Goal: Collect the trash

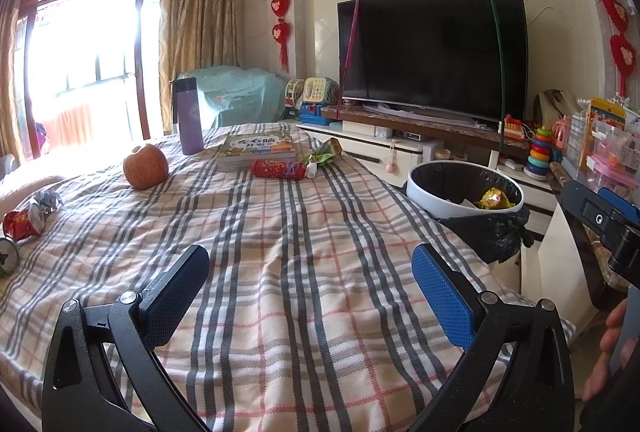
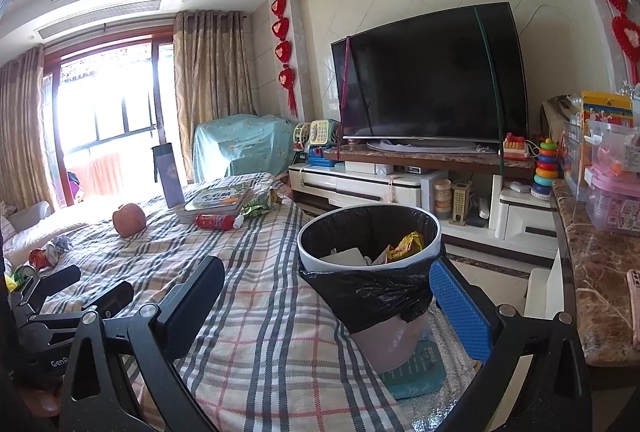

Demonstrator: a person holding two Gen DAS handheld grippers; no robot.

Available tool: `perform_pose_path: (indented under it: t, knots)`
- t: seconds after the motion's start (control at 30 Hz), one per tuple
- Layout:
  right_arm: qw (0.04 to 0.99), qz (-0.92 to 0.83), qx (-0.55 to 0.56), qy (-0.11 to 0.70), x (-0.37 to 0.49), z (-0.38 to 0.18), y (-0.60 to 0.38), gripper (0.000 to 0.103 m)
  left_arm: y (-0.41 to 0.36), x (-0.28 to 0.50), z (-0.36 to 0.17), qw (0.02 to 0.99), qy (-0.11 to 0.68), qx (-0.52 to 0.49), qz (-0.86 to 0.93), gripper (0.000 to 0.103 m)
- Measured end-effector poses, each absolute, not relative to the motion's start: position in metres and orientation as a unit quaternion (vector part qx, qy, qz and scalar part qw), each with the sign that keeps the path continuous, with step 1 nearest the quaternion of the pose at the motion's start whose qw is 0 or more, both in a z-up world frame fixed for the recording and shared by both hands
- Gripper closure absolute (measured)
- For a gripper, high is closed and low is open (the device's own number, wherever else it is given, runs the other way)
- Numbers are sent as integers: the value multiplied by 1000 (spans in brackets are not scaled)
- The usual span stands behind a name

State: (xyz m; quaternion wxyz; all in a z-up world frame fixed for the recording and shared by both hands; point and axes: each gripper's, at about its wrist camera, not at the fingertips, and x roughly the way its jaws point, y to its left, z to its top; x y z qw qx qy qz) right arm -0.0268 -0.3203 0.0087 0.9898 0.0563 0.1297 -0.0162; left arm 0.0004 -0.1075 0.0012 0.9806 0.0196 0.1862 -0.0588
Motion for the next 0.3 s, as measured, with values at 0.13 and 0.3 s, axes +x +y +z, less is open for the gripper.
perform_pose_path:
  t: [0.13, 0.3]
  knots:
    - [989, -14, 58, 134, -24, 8, -320, 0, -106, 3, 1, 980, 190, 17, -60, 0]
    - [988, -12, 57, 140, -20, 6, -319, 0, -102, 8, 1, 978, 196, 9, -65, 0]
